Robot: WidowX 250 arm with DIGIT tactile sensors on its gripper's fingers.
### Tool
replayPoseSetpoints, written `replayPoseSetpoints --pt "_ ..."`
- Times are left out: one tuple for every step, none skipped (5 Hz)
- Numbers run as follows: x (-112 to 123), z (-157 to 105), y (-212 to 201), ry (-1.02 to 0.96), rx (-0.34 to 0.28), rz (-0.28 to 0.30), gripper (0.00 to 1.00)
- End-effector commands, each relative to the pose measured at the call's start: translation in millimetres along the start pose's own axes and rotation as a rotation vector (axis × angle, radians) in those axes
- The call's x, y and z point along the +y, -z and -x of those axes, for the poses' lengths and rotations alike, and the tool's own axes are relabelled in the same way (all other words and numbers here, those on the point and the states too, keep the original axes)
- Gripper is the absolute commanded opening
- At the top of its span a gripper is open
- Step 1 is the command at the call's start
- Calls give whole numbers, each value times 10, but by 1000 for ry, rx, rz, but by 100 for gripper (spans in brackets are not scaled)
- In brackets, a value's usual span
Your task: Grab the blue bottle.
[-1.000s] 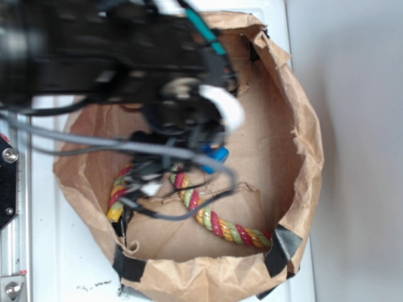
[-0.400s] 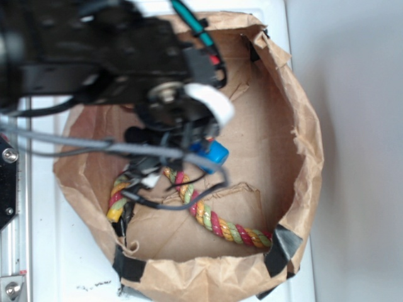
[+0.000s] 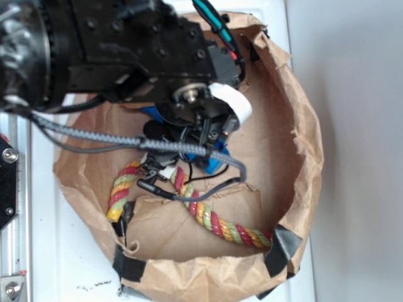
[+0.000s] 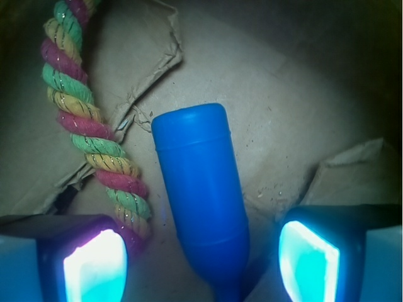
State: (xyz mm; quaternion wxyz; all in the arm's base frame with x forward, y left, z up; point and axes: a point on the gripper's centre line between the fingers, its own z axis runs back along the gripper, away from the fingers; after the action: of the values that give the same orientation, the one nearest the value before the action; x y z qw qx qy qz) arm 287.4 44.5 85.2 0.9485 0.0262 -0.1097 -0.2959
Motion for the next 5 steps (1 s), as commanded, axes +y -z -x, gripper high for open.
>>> replayPoseSetpoints --pt "-125 -114 136 41 -9 -81 100" --pt "-248 -105 245 68 5 -115 100" --pt "-310 -114 347 86 17 -134 100" --pt "-359 -131 419 115 28 -142 100" --pt "-339 -171 482 110 41 -140 0"
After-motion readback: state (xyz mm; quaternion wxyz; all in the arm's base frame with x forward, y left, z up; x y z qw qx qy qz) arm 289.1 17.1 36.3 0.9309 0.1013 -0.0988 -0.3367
